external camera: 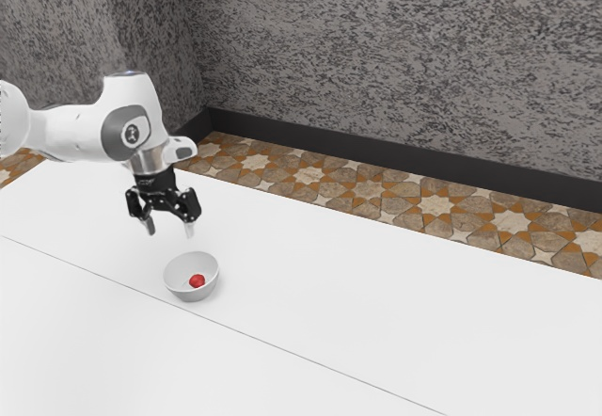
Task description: Take strawberry from the bowl
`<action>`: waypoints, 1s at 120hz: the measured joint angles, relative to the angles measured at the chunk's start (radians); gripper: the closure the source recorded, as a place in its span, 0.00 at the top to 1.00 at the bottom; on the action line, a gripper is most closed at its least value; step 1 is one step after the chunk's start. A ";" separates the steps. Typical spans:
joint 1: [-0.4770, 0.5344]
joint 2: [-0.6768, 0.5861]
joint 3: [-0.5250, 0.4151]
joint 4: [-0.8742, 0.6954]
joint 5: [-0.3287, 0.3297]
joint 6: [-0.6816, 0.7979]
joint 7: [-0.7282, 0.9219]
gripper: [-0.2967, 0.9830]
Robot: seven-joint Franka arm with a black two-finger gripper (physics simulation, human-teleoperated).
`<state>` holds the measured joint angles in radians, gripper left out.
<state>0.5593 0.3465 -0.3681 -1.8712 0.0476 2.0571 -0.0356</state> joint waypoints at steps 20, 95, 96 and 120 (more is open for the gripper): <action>-0.043 0.020 -0.004 0.000 -0.018 0.037 -0.042 0.77; -0.050 -0.034 -0.018 -0.132 -0.049 0.064 -0.343 0.47; -0.050 -0.034 -0.018 -0.132 -0.050 0.064 -0.345 0.46; -0.051 -0.025 -0.018 -0.134 -0.051 0.064 -0.394 0.43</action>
<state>0.5080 0.3218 -0.3865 -2.0054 -0.0029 2.1210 -0.4298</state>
